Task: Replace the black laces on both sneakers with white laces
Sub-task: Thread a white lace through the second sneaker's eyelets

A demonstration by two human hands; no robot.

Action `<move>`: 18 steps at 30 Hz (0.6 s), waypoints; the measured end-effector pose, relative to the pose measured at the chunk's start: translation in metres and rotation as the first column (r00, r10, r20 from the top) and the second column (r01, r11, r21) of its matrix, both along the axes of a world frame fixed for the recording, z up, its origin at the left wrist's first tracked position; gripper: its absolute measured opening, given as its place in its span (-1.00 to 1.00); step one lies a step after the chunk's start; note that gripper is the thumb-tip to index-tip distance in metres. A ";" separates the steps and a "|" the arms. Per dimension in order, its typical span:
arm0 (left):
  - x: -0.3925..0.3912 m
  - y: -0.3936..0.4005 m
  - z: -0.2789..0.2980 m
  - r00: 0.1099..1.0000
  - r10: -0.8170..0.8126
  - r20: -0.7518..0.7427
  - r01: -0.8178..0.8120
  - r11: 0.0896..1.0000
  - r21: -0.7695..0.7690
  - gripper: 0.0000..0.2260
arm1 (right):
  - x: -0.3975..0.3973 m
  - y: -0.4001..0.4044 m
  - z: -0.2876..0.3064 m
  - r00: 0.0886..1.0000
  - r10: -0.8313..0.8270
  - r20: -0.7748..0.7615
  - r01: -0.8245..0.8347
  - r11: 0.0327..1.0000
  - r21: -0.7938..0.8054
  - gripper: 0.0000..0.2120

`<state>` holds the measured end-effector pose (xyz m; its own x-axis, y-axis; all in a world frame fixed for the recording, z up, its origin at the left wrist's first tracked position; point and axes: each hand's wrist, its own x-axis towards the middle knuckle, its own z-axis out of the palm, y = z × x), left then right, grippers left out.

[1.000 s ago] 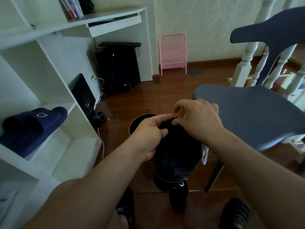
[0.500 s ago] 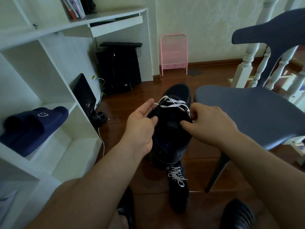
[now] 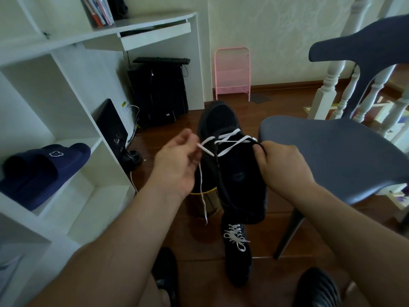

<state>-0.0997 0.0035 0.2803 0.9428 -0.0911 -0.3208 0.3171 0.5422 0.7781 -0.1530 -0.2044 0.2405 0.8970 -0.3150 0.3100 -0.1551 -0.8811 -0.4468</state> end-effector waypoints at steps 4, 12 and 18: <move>0.031 0.037 0.008 0.976 0.218 -0.005 -0.217 0.967 -0.134 -0.83 | -0.001 -0.007 -0.002 1.000 -0.004 0.016 0.003 1.000 0.022 -0.58; -0.001 -0.002 -0.014 0.890 -0.399 0.219 0.102 0.644 0.758 -0.84 | 0.000 0.007 0.004 0.996 0.010 0.092 -0.015 0.998 0.053 -0.59; 0.002 0.003 -0.021 0.761 -0.609 0.224 -0.011 0.332 0.943 -0.79 | -0.002 0.005 0.005 0.994 0.017 0.104 -0.018 1.000 0.013 -0.58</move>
<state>-0.0981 0.0068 0.2594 0.9263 -0.3739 0.0464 -0.2701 -0.5731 0.7737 -0.1547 -0.1997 0.2459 0.8657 -0.3043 0.3974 -0.0918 -0.8770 -0.4717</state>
